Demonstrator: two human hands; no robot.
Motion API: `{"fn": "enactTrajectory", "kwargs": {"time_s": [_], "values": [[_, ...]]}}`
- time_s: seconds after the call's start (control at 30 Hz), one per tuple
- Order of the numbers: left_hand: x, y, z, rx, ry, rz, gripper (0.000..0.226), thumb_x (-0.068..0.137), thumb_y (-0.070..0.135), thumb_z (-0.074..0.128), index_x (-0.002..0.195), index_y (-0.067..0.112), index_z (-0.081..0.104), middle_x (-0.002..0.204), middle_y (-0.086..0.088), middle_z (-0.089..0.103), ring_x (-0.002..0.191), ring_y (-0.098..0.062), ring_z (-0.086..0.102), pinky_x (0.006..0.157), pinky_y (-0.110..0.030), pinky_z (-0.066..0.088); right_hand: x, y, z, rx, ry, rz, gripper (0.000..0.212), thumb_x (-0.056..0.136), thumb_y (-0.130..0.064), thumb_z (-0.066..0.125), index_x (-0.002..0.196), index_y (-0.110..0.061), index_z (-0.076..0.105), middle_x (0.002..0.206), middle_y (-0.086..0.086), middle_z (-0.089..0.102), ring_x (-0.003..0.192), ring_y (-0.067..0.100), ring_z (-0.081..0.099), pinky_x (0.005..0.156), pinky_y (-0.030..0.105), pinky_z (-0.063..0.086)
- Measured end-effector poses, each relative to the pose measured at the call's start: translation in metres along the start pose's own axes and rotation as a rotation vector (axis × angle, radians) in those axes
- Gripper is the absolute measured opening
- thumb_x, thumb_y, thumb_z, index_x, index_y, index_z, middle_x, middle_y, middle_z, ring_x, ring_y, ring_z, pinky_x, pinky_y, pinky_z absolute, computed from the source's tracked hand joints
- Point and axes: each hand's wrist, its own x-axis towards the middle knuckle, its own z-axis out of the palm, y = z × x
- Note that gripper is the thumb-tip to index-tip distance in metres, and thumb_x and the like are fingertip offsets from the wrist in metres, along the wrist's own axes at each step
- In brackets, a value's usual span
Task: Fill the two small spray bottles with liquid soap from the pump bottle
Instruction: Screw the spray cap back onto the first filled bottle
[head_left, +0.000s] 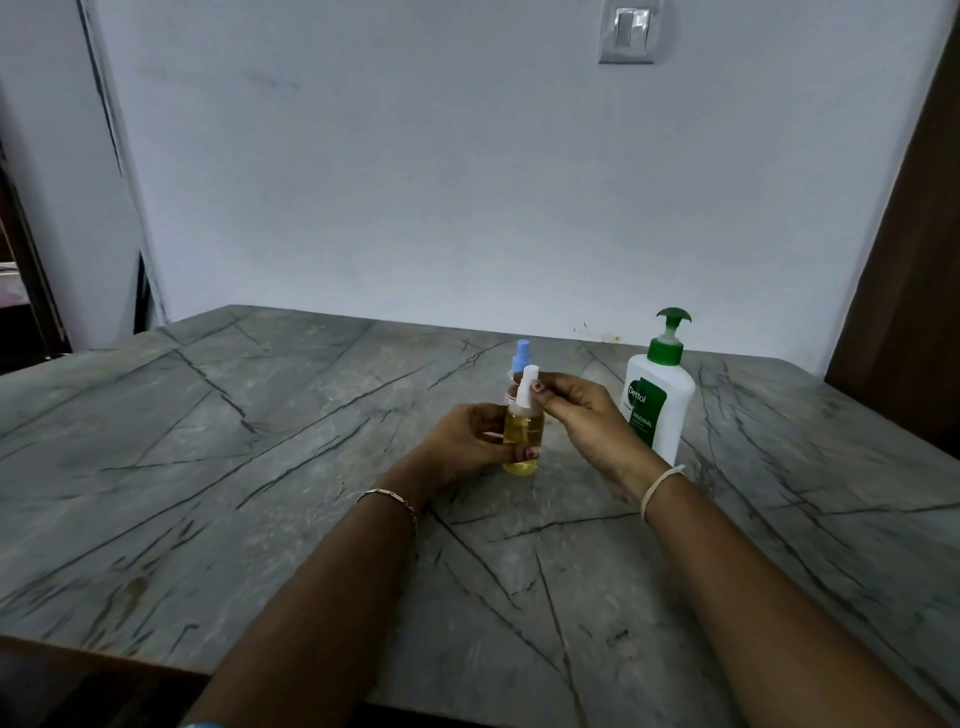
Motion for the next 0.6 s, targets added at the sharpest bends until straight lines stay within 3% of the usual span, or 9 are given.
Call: {"fn": "enactTrajectory", "kwargs": {"time_s": [0.1, 0.17, 0.27, 0.5, 0.6], "values": [[0.0006, 0.0003, 0.0003, -0.011, -0.001, 0.007, 0.041, 0.076, 0.012, 0.077, 0.114, 0.014, 0.063, 0.107, -0.002, 0.069, 0.101, -0.016, 0.066, 0.090, -0.024, 0.052, 0.0013, 0.0019, 0.0006, -0.027, 0.039, -0.029, 0.018, 0.092, -0.016, 0.060, 0.107, -0.022, 0.067, 0.099, -0.011, 0.070, 0.094, -0.006, 0.062, 0.085, 0.010, 0.044], [0.0013, -0.0002, -0.0002, -0.016, 0.004, 0.008, 0.042, 0.076, 0.011, 0.077, 0.115, 0.013, 0.062, 0.108, -0.003, 0.069, 0.099, -0.015, 0.066, 0.087, -0.021, 0.053, 0.0030, 0.0045, 0.0031, -0.082, 0.101, -0.068, 0.019, 0.089, -0.018, 0.065, 0.108, -0.020, 0.067, 0.098, -0.007, 0.070, 0.088, -0.008, 0.061, 0.078, 0.005, 0.042], [0.0023, -0.0020, -0.0013, -0.039, -0.002, -0.012, 0.047, 0.075, 0.011, 0.077, 0.119, 0.009, 0.060, 0.112, -0.006, 0.068, 0.104, -0.018, 0.065, 0.092, -0.029, 0.053, 0.0043, 0.0065, 0.0053, -0.118, 0.132, -0.087, 0.022, 0.088, -0.020, 0.066, 0.110, -0.017, 0.066, 0.098, -0.004, 0.068, 0.083, -0.008, 0.059, 0.069, 0.001, 0.041], [0.0025, 0.0007, 0.0009, -0.048, -0.004, 0.001, 0.041, 0.075, 0.011, 0.077, 0.113, 0.014, 0.061, 0.106, -0.004, 0.068, 0.099, -0.018, 0.066, 0.087, -0.025, 0.054, 0.0006, 0.0045, -0.0040, -0.061, 0.045, -0.056, 0.024, 0.087, -0.019, 0.066, 0.111, -0.024, 0.066, 0.105, -0.009, 0.070, 0.099, -0.001, 0.062, 0.090, 0.019, 0.043], [0.0025, 0.0014, 0.0000, -0.050, -0.005, -0.007, 0.042, 0.075, 0.009, 0.077, 0.113, 0.014, 0.060, 0.102, -0.001, 0.068, 0.096, -0.016, 0.066, 0.084, -0.023, 0.055, 0.0005, 0.0036, -0.0025, -0.067, 0.030, -0.058, 0.025, 0.088, -0.017, 0.065, 0.112, -0.022, 0.065, 0.106, -0.005, 0.070, 0.098, 0.001, 0.062, 0.087, 0.017, 0.045]]}}
